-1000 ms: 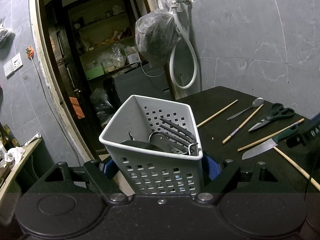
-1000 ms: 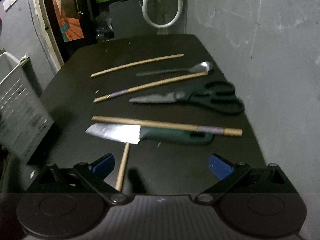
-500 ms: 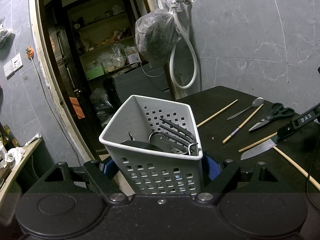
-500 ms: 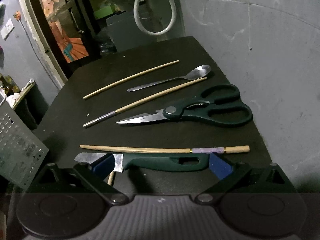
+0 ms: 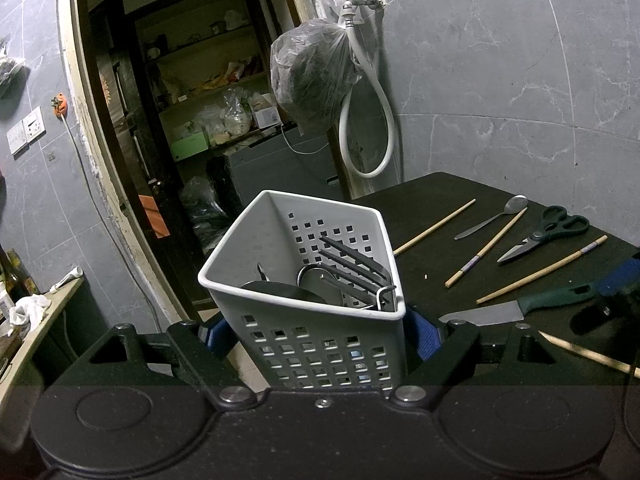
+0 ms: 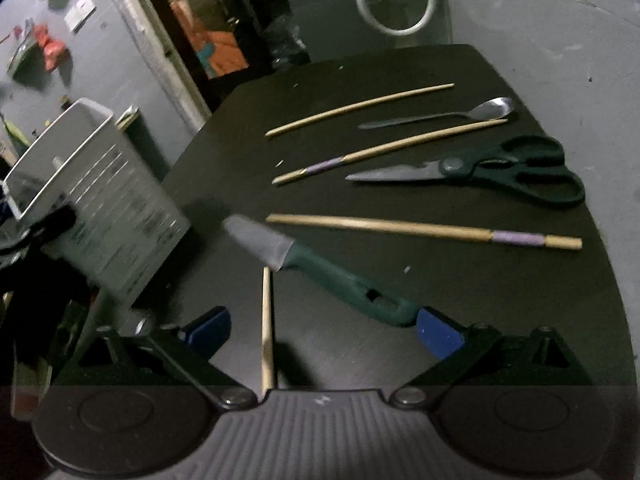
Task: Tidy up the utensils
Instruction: 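Move the right tool toward the green-handled knife on the table, then close the right tool on the green handle of the knife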
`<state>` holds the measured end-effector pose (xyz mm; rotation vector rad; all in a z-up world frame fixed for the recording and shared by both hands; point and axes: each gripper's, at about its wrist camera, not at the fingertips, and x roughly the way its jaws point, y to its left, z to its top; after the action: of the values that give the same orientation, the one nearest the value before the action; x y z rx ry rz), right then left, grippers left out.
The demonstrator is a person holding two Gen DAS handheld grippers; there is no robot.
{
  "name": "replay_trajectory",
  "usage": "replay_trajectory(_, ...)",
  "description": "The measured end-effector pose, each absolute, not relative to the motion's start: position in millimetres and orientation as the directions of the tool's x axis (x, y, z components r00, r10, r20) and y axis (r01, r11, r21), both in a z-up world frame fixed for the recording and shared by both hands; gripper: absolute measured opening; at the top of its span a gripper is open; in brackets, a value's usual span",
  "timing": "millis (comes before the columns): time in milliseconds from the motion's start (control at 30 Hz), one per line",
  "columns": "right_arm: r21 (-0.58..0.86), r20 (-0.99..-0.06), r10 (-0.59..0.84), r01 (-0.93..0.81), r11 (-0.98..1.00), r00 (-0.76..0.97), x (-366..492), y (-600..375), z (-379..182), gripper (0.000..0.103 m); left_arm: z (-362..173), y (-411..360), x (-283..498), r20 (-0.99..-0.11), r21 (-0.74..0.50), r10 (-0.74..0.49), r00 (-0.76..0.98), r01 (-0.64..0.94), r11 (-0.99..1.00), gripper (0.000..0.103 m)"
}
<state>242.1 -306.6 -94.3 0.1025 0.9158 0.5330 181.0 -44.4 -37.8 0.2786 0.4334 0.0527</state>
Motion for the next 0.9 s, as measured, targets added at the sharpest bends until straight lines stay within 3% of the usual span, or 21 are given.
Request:
replay_trajectory(167,0.185,-0.75,0.448,-0.495,0.849,0.487,217,-288,-85,0.095,-38,-44,181,-0.407,0.278,0.11,0.907,0.009,0.96,0.086)
replay_trajectory(233,0.131,-0.762,0.424,-0.524,0.841,0.49,208,-280,-84,0.085,-38,-44,181,-0.408,0.278,0.11,0.907,0.009,0.961,0.086)
replay_trajectory(567,0.071,-0.783,0.392,-0.557,0.828,0.482,196,-281,-88,0.059,-38,-44,181,-0.407,0.279,0.109,0.907,0.01,0.96,0.086)
replay_trajectory(700,0.031,-0.784,0.359,-0.547,0.836,0.505,191,-287,-89,0.02,-38,-44,181,-0.407,0.279,0.109,0.907,0.01,0.96,0.086)
replay_trajectory(900,-0.002,-0.793,0.322,-0.53,0.848,0.518,181,-303,-89,0.012,-38,-44,181,-0.408,0.278,0.109,0.907,0.009,0.96,0.086)
